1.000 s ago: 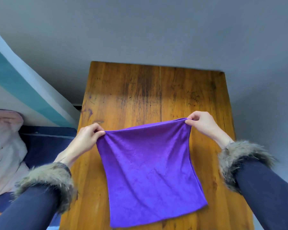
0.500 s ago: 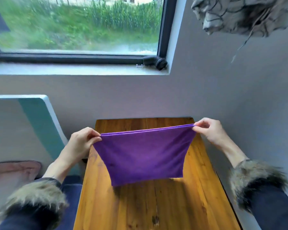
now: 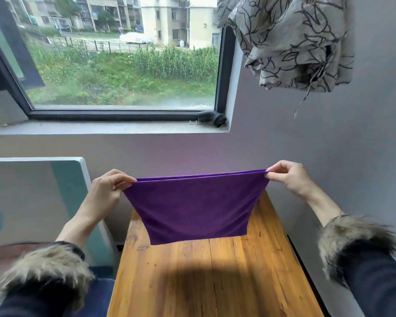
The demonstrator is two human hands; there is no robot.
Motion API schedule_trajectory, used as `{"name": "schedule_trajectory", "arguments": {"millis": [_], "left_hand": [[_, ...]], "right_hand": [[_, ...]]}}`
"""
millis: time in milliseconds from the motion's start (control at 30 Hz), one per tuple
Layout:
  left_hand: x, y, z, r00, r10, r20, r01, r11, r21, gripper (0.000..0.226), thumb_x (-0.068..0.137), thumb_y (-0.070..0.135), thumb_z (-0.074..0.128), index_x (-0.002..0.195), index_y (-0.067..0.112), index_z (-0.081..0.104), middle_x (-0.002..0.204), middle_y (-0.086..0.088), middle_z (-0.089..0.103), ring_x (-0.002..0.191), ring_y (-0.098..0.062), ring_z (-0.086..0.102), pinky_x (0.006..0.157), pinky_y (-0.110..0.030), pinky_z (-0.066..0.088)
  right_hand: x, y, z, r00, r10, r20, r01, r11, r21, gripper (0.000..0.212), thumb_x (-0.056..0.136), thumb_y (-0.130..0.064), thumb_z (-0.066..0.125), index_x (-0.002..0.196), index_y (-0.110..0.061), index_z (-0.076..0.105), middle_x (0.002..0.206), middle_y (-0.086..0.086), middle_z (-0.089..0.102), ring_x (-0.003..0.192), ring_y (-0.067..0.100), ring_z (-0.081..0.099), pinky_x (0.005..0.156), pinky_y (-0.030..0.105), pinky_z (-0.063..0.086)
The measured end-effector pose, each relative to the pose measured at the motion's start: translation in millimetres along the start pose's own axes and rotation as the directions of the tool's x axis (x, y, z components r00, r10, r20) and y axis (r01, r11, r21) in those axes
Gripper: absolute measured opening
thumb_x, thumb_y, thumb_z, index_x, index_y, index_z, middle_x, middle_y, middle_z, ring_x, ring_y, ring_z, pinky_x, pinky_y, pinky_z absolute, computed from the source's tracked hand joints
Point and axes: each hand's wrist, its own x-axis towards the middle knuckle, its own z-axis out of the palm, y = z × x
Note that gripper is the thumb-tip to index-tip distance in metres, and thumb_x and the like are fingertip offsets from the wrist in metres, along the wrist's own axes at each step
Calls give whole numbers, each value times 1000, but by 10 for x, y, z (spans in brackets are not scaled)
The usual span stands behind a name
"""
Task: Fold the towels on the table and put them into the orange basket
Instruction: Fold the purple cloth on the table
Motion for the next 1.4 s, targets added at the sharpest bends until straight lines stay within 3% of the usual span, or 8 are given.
{"name": "schedule_trajectory", "arguments": {"millis": [267, 400, 500, 633, 867, 967, 1133, 1400], "left_hand": [[21, 55, -119, 995, -98, 31, 100, 993, -67, 49, 85, -2, 61, 82, 47, 64, 85, 4, 65, 80, -4, 61, 75, -2, 43], [-13, -7, -68, 993, -77, 89, 68, 992, 105, 26, 85, -6, 58, 95, 13, 72, 87, -3, 61, 82, -20, 59, 78, -19, 39], [-19, -77, 7, 987, -110, 120, 91, 984, 156, 19, 85, -6, 59, 93, 6, 72, 87, -6, 61, 83, -23, 58, 79, -25, 37], [13, -143, 120, 979, -184, 94, 170, 976, 140, 12, 86, 0, 61, 91, 3, 71, 88, -7, 62, 83, -21, 57, 80, -25, 37], [277, -320, 428, 897, -436, 74, 442, 890, -117, 11, 90, 12, 58, 94, 5, 66, 90, -7, 65, 83, -16, 56, 75, -21, 40], [470, -382, 555, 885, -465, 23, 458, 860, -227, 10, 91, 12, 58, 95, 5, 64, 84, -4, 62, 74, -12, 53, 62, -5, 42], [706, -390, 595, 901, -433, -33, 401, 858, -322, 8, 89, 11, 59, 94, 8, 65, 78, 5, 63, 69, -3, 56, 74, -17, 47], [-269, -368, 615, 886, -434, 163, 462, 857, -228, 18, 87, 7, 59, 78, 20, 65, 67, 13, 67, 62, 9, 57, 65, -4, 43]], "right_hand": [[10, -51, 12, 993, 100, 63, -118, 878, 464, 20, 83, 11, 56, 86, -8, 59, 82, 8, 60, 70, 12, 62, 67, 17, 55], [20, -9, 34, 987, 99, 126, -125, 968, 217, 23, 86, 10, 54, 106, 2, 62, 87, 9, 65, 66, 5, 65, 66, 12, 54], [39, 18, 66, 993, 62, 96, -55, 996, -66, 17, 87, 8, 55, 96, 0, 66, 82, 6, 65, 71, 10, 60, 64, 7, 49], [122, 141, 121, 996, 50, 70, -27, 954, -299, 16, 87, -2, 57, 85, -13, 69, 84, 4, 68, 77, 14, 60, 82, 28, 47], [627, 325, 422, 991, 105, -80, -123, 957, -262, 27, 86, -1, 52, 70, -21, 61, 83, 6, 65, 85, 27, 64, 84, 37, 51], [899, 337, 524, 982, 50, -183, -98, 960, -263, 18, 87, -3, 51, 85, -12, 67, 85, 2, 62, 85, 18, 57, 80, 24, 42], [992, 384, 502, 965, -15, -261, -16, 993, -117, 18, 89, 0, 51, 93, -9, 66, 90, 5, 64, 88, 16, 58, 84, 25, 45], [107, 947, 441, 996, 91, 15, -87, 980, -178, 17, 89, 3, 51, 89, -9, 64, 88, 5, 64, 82, 15, 57, 70, 2, 41]]}}
